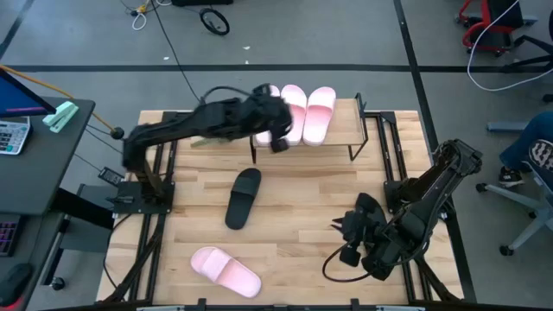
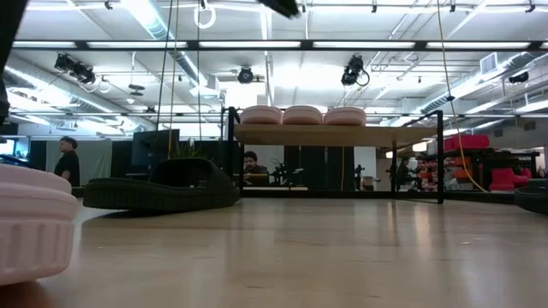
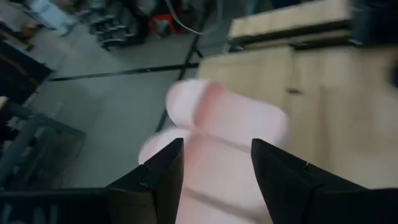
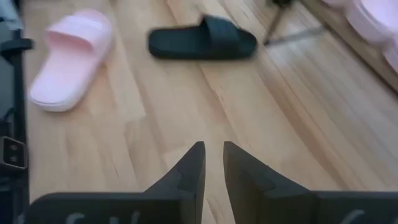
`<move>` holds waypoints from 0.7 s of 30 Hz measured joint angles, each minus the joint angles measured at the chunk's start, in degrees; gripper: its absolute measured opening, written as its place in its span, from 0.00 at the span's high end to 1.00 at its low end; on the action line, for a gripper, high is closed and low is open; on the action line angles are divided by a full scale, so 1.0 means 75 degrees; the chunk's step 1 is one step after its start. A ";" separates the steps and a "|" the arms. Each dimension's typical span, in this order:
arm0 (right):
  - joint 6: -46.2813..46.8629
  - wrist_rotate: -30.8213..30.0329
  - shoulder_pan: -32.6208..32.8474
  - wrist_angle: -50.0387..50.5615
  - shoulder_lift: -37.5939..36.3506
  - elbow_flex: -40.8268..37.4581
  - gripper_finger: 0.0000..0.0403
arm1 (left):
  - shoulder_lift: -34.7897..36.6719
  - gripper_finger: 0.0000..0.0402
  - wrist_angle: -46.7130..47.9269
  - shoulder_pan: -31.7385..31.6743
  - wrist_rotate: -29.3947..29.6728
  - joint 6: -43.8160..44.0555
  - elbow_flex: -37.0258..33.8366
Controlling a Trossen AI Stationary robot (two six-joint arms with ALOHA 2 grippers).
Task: Pick and place slides into the shelf
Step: Put the pink slide on the shelf
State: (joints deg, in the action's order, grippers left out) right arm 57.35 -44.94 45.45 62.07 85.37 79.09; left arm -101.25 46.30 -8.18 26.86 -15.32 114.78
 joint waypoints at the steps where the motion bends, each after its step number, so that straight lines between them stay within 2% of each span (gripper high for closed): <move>1: -0.0571 -0.0001 -0.0085 -0.0370 0.0038 0.0000 0.84 | 0.0247 0.53 0.0327 0.0122 -0.0007 0.0181 0.0000; 5: -0.3361 0.0267 -0.0615 -0.2500 0.0319 0.0000 0.84 | 0.1219 0.55 0.1300 0.0465 0.0009 0.1165 0.0003; 9: -0.5882 0.2067 -0.1395 -0.4719 0.0757 0.0003 0.84 | 0.1997 0.58 0.2832 0.0675 0.0006 0.2211 0.0009; 11: -0.6671 0.2866 -0.1805 -0.5335 0.1043 0.0003 0.84 | 0.2260 0.59 0.3916 0.0797 0.0010 0.2809 0.0009; 13: -0.7065 0.3329 -0.2183 -0.5667 0.1310 0.0003 0.84 | 0.2432 0.60 0.5065 0.0982 0.0012 0.3391 0.0009; 15: -0.7106 0.3398 -0.2514 -0.5693 0.1575 0.0003 0.84 | 0.2490 0.61 0.5789 0.1222 0.0019 0.3851 0.0008; 21: -0.6576 0.3552 -0.3356 -0.5998 0.2399 0.0000 0.84 | 0.2671 0.64 0.5044 0.2156 0.0011 0.4071 -0.0839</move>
State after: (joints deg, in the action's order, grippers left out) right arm 8.03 -18.30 20.28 17.08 103.36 79.09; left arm -81.22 84.13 7.98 26.94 15.22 108.49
